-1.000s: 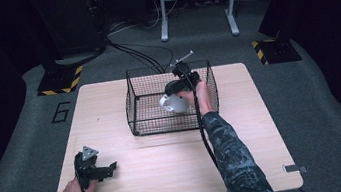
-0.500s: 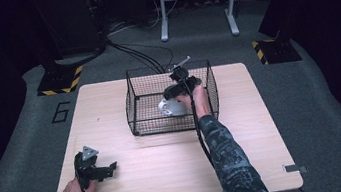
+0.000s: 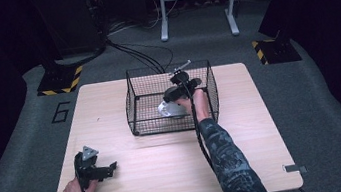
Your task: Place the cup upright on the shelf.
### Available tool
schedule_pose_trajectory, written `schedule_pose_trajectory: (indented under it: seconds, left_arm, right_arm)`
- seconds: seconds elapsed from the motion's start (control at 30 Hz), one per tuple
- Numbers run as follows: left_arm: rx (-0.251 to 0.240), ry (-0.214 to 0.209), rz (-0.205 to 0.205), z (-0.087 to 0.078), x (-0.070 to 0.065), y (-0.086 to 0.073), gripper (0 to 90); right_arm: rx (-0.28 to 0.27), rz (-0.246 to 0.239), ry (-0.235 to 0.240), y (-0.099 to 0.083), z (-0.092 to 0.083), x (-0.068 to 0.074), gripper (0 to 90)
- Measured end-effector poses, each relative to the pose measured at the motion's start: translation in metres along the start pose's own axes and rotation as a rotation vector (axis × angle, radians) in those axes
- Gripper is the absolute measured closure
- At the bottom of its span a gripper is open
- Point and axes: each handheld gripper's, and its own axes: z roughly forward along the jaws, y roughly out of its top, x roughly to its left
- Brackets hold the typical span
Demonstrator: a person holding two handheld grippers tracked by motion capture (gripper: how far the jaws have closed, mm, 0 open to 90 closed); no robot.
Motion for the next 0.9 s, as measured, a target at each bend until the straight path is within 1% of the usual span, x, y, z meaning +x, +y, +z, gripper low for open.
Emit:
schedule_pose_trajectory:
  seconds: [0.27, 0.3, 0.37, 0.43, 0.47, 0.5, 0.53, 0.57, 0.6, 0.67, 0.7, 0.73, 0.77, 0.9]
  left_arm:
    - [0.003, -0.002, -0.002, 0.0, 0.0, 0.0, 0.3]
    - [0.0, 0.0, 0.0, 0.0, 0.0, 0.0, 0.3]
    - [0.0, 0.0, 0.0, 0.0, 0.0, 0.0, 0.3]
    - [0.002, -0.001, -0.002, 0.0, 0.0, 0.0, 0.3]
    - [0.002, -0.001, -0.002, 0.0, 0.0, 0.0, 0.3]
    - [0.0, 0.0, 0.0, 0.0, 0.0, 0.0, 0.3]
    - [0.001, 0.001, 0.0, 0.0, 0.0, 0.0, 0.3]
    - [0.002, -0.001, -0.002, 0.0, 0.0, 0.0, 0.3]
    - [0.0, 0.0, 0.001, 0.0, 0.0, 0.0, 0.3]
    - [0.0, -0.001, 0.0, 0.0, 0.0, 0.0, 0.3]
    - [0.0, 0.002, 0.0, 0.0, 0.0, 0.0, 0.3]
    - [0.002, 0.001, -0.001, 0.0, 0.0, 0.0, 0.3]
    - [0.0, -0.001, 0.001, 0.0, 0.0, 0.0, 0.3]
    - [0.0, 0.001, 0.001, 0.0, 0.0, 0.0, 0.3]
  right_arm:
    - [0.012, 0.001, -0.005, 0.001, -0.001, 0.0, 4.5]
    - [0.018, 0.004, 0.0, 0.001, -0.003, -0.001, 0.4]
    - [0.015, 0.009, 0.001, 0.001, -0.005, -0.002, 0.0]
    - [0.001, 0.013, 0.015, 0.001, -0.012, -0.004, 0.0]
    - [0.001, 0.013, 0.015, 0.001, -0.012, -0.004, 0.0]
    - [-0.008, 0.015, 0.026, 0.001, -0.018, -0.004, 0.0]
    - [-0.008, 0.015, 0.026, 0.001, -0.018, -0.004, 0.0]
    - [-0.023, 0.025, 0.034, 0.002, -0.026, -0.003, 0.0]
    - [-0.023, 0.025, 0.034, 0.002, -0.026, -0.003, 0.0]
    - [-0.043, 0.004, 0.041, 0.002, -0.035, -0.003, 0.0]
    - [-0.058, -0.011, 0.053, 0.001, -0.044, -0.003, 0.0]
    - [-0.058, -0.011, 0.053, 0.001, -0.044, -0.003, 0.0]
    - [-0.065, -0.019, 0.05, 0.001, -0.049, -0.002, 0.0]
    - [-0.091, -0.036, 0.071, -0.003, -0.069, 0.001, 0.0]
